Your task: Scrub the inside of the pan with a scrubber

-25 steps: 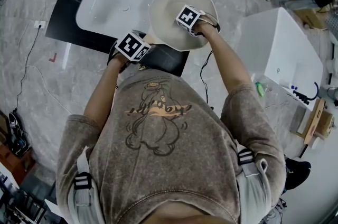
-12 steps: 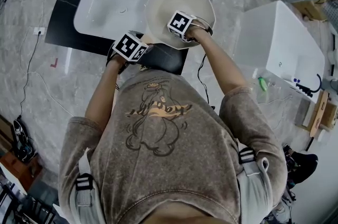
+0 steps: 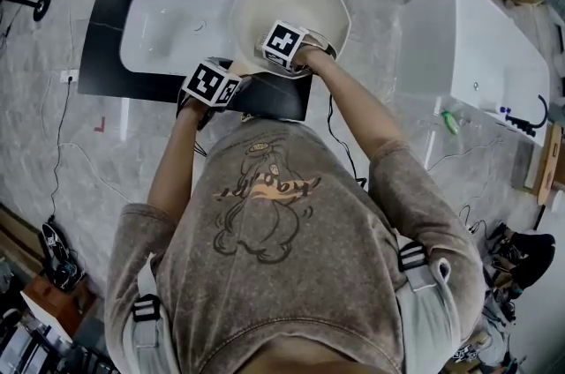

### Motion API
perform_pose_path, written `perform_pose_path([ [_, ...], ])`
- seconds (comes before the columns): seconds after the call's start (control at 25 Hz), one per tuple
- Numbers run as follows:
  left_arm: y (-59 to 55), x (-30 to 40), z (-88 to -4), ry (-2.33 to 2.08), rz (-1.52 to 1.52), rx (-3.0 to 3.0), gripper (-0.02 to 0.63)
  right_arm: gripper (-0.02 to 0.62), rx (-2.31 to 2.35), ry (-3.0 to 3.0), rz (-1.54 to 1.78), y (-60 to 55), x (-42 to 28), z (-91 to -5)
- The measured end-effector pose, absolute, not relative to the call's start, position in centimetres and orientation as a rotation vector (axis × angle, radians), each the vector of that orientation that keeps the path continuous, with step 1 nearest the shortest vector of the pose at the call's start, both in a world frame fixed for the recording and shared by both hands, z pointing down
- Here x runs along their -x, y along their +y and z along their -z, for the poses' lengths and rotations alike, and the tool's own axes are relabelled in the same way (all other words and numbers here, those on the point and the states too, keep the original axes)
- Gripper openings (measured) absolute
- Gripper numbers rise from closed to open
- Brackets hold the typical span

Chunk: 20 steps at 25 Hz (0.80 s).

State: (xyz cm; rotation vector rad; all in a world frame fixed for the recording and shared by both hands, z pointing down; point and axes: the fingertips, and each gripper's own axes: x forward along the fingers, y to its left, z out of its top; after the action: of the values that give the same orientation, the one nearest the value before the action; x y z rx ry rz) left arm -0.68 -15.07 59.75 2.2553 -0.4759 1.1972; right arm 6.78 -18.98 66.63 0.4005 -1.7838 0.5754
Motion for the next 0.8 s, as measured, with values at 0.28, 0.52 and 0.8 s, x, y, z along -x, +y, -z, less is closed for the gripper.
perform_pose_path([
  [0.28, -15.1, 0.6, -59.6, -0.513, -1.217, -2.264, 0.247, 0.08, -0.39, -1.787, -0.519, -18.7, -6.5, -66.4],
  [0.52, -15.1, 1.0, -59.4, -0.578, -1.256, -2.288, 0.247, 0.08, -0.484, -1.894, -0.602, -19.2, -7.0, -64.8],
  [0.8, -16.4, 1.8, -56.5, -0.694, -1.134, -2.327, 0.019, 0.08, -0.628, -1.956, -0.59, -19.9, -8.5, -62.4],
])
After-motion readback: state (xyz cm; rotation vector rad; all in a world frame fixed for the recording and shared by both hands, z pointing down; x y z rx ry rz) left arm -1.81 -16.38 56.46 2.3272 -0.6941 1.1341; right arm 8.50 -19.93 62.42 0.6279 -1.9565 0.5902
